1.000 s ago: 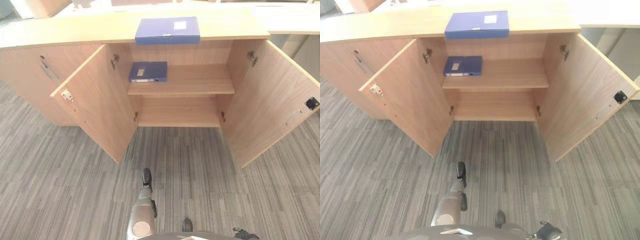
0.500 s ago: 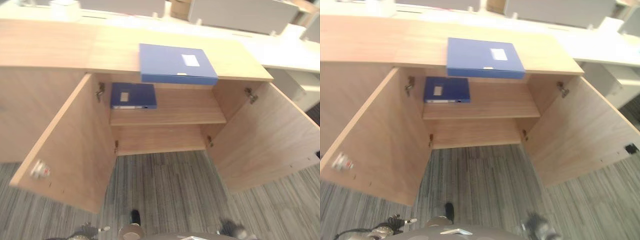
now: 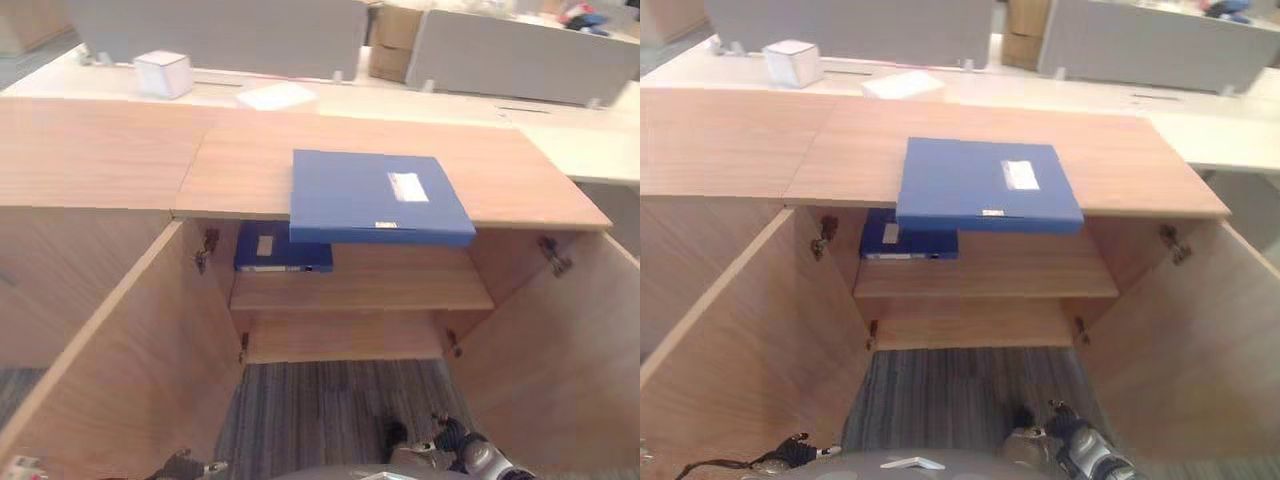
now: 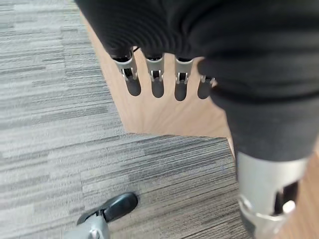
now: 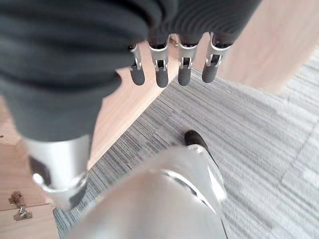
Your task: Put the empty folder in the office cabinet
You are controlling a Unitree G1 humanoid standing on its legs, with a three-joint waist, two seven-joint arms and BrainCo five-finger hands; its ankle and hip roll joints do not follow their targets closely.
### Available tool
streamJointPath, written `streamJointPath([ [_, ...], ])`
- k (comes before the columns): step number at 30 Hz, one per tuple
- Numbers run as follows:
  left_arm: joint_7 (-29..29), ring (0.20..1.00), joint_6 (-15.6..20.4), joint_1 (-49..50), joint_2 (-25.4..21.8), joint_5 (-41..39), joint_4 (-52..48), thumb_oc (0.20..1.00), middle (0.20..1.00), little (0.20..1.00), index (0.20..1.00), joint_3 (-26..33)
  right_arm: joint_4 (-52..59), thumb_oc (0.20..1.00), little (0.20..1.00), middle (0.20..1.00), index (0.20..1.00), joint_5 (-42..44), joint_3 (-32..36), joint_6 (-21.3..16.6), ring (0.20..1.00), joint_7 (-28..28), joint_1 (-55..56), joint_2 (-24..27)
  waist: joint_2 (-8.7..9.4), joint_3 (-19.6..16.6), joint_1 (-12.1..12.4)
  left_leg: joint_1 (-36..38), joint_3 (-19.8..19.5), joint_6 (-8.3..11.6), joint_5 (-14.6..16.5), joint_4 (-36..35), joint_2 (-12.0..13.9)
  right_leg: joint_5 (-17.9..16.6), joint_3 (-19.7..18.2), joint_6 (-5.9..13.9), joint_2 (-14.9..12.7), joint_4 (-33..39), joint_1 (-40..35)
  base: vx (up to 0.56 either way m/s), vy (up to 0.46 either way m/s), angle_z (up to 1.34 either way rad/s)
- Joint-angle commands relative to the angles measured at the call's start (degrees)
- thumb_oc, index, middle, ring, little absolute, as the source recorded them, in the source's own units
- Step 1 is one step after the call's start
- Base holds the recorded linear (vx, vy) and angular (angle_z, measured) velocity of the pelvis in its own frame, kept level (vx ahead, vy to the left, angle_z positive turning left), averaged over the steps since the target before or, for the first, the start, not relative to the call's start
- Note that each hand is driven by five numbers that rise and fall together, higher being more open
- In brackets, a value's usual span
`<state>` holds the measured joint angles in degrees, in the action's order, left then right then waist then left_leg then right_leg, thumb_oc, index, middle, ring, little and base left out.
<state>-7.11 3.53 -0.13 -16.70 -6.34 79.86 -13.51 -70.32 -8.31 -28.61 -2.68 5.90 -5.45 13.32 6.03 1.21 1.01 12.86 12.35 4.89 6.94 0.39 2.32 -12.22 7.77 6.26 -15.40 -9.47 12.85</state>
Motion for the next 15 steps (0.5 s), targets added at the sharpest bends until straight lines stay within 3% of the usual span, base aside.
streamJointPath([
  [1, 1.26, 1.0, 1.47, -3.97, -0.9, 0.59, -0.15, 1.0, 1.0, 1.0, 1.0, 1.07, -0.63, 1.0, 1.0, 1.0, 1.0, -2.5, -1.1, -0.47, 1.0, 0.05, -3.52, 1.99, -1.77, 3.1, 1.52, -10.82, -1.68, 2.48, -9.1, -1.19, 10.1, 5.79, -3.68, 5.83, -1.68, 8.48, -12.53, 0.09, -0.244, 0.0],
  [2, 1.26, 1.0, 1.47, -3.97, -0.9, 0.59, -0.15, 1.0, 1.0, 1.0, 1.0, 1.07, -0.63, 1.0, 1.0, 1.0, 1.0, -2.5, -1.1, -0.47, 1.0, 0.05, -3.52, 1.99, -1.77, 3.1, 1.52, -10.82, -1.68, 2.48, -9.1, -1.19, 10.1, 5.79, -3.68, 5.83, -1.68, 8.48, -12.53, 0.03, -0.289, -0.5],
  [3, 1.57, 1.0, 1.64, -3.91, -0.41, -0.11, -0.16, 1.0, 1.0, 1.0, 1.0, 1.32, -1.21, 1.0, 1.0, 1.0, 1.0, -1.95, -1.32, -0.78, 1.0, 0.11, -2.32, 2.09, -2.68, 2.5, 1.44, -11.07, -2.45, 3.96, -11.84, -2.12, 12.72, 8.22, -2.99, 4.71, 1.22, 9.43, -13.42, 0.0, -0.212, -0.31],
  [4, 1.57, 1.0, 1.64, -3.91, -0.41, -0.11, -0.16, 1.0, 1.0, 1.0, 1.0, 1.32, -1.21, 1.0, 1.0, 1.0, 1.0, -1.95, -1.32, -0.78, 1.0, 0.11, -2.32, 2.09, -2.68, 2.5, 1.44, -11.07, -2.45, 3.96, -11.84, -2.12, 12.72, 8.22, -2.99, 4.71, 1.22, 9.43, -13.42, -0.03, -0.327, -0.3],
  [9, 2.53, 1.0, 2.14, -4.87, 1.13, 0.17, -2.22, 1.0, 1.0, 1.0, 1.0, -0.54, -0.83, 1.0, 1.0, 1.0, 1.0, -0.54, -0.1, -1.42, 1.0, -1.36, -0.62, 4.21, -4.54, 3.38, 0.92, -14.52, -2.12, 5.22, -17.63, -3.24, 15.91, 11.37, 0.38, 2.31, 5.08, 10.92, -15.7, -0.09, -0.191, -0.09],
  [11, 3.16, 1.0, 2.57, -5.15, 1.61, 0.66, -2.87, 1.0, 1.0, 1.0, 1.0, -0.96, -0.61, 1.0, 1.0, 1.0, 1.0, -0.36, -0.15, -1.65, 1.0, -1.69, -0.79, 4.77, -4.75, 3.56, 0.55, -14.35, -2.9, 5.04, -16.04, -1.47, 15.0, 11.14, 0.93, 1.89, 5.05, 11.27, -15.93, -0.12, -0.071, 0.35],
  [12, 4.13, 1.0, 3.1, -5.34, 1.84, 1.61, -3.37, 1.0, 1.0, 1.0, 1.0, -1.5, -0.37, 1.0, 1.0, 1.0, 1.0, -0.8, -0.52, -1.88, 1.0, -2.05, -1.24, 5.42, -5.08, 3.09, 0.18, -13.21, -4.13, 4.78, -13.23, -0.64, 13.52, 10.86, 1.51, 1.64, 4.79, 12.02, -15.7, -0.06, -0.001, 0.1],
  [15, 3.15, 1.0, 1.24, -10.35, -1.09, 0.77, -2.06, 1.0, 1.0, 1.0, 1.0, -1.69, -0.83, 1.0, 1.0, 1.0, 1.0, -1.19, -0.98, -1.63, 1.0, -1.31, -2.16, 6.36, -6.18, 1.71, -1.43, -12.06, -2.9, 4.71, -13.28, -1.56, 13.06, 10.71, 1.73, 1.76, 5.29, 12.48, -15.8, 0.01, 0.065, -0.01],
])
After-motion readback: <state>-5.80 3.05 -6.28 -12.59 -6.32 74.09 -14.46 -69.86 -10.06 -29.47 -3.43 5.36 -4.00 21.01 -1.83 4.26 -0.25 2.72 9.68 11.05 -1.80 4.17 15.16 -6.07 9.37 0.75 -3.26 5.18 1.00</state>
